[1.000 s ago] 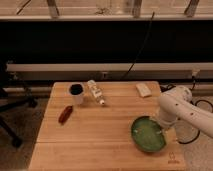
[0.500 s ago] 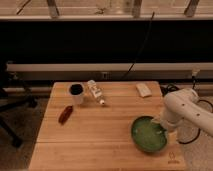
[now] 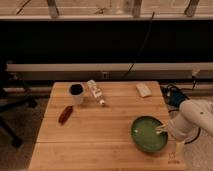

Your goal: Pick up the ceramic bowl

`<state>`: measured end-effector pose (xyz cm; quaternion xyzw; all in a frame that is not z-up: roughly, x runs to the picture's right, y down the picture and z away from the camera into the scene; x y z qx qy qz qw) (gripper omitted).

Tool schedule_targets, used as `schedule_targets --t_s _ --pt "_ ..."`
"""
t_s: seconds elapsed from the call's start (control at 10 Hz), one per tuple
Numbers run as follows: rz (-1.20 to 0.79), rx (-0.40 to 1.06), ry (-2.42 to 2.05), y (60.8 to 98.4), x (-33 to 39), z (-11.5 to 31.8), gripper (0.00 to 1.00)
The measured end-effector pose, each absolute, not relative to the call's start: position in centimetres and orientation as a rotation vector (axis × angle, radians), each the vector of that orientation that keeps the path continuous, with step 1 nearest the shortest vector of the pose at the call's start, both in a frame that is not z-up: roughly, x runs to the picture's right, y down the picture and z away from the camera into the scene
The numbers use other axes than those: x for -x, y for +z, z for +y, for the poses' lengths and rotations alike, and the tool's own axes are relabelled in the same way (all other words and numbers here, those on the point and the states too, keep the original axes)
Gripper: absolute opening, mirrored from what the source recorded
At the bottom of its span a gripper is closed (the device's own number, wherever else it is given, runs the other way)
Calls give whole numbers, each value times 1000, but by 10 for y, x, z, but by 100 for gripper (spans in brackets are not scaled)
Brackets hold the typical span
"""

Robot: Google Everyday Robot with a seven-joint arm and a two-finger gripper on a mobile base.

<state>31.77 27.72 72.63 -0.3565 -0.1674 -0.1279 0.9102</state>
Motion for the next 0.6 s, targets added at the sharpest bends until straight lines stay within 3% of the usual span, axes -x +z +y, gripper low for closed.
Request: schedule_targets --t_s 0.6 --pt "-340 740 -325 742 -307 302 78"
